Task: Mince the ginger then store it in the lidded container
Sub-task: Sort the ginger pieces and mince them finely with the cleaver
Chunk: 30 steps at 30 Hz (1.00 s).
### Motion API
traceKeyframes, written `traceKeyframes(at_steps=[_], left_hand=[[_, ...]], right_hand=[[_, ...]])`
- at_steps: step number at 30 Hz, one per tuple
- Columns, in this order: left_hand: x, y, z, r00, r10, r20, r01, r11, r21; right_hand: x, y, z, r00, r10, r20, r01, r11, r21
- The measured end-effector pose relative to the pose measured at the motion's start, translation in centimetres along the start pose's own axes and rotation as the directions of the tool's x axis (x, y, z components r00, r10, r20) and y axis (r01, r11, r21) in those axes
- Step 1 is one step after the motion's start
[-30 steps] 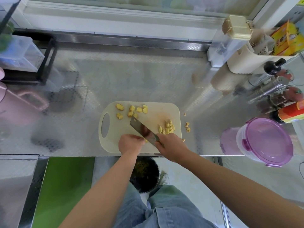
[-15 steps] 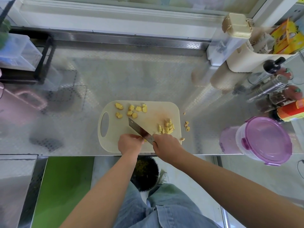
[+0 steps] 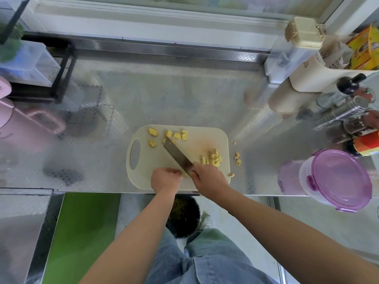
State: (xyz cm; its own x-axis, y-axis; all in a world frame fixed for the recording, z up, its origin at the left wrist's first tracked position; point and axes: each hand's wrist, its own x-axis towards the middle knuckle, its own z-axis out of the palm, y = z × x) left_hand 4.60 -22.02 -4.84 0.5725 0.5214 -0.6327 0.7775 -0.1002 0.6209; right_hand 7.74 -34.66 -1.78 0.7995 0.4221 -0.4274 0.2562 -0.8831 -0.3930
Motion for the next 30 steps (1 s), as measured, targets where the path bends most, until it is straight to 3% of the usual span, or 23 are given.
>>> traceKeyframes(at_steps=[30], left_hand=[[-0.6,0.8,0.1,0.999,-0.02,-0.044,0.023,0.998,0.066]], right_hand=[[-0.5,-0.3,0.1,0.998,-0.044,0.047,0.049,0.992,-0.118]])
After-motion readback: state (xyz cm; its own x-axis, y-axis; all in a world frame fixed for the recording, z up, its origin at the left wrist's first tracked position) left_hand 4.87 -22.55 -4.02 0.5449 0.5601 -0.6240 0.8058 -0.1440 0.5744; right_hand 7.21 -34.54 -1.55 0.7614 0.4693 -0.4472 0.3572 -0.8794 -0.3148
